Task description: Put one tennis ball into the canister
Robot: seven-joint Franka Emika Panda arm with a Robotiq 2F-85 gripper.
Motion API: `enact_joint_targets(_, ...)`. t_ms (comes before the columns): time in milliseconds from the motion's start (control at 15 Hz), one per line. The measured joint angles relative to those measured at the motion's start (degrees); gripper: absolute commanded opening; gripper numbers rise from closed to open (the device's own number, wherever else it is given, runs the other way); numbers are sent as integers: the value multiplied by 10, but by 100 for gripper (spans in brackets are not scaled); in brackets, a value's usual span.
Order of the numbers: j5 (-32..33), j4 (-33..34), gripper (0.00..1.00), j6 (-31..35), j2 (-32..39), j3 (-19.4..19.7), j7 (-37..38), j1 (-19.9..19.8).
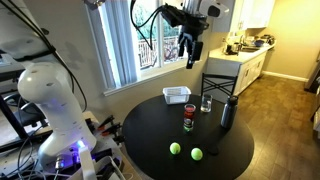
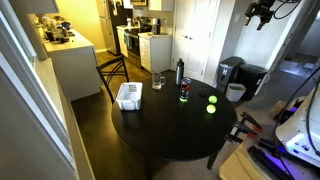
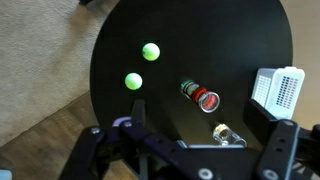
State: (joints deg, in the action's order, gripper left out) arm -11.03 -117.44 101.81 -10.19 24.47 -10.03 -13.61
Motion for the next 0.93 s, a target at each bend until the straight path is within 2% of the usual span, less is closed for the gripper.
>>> enact_joint_targets(200, -96, 21, 100, 26, 63, 16, -11, -16)
enact_joint_targets(533, -223, 50, 100, 46, 171, 7, -14, -45)
enact_joint_targets(733, -249, 58, 100, 54, 218, -11, -14, -63)
enact_joint_targets(933, -249, 59, 100, 64, 247, -25, -17, -76)
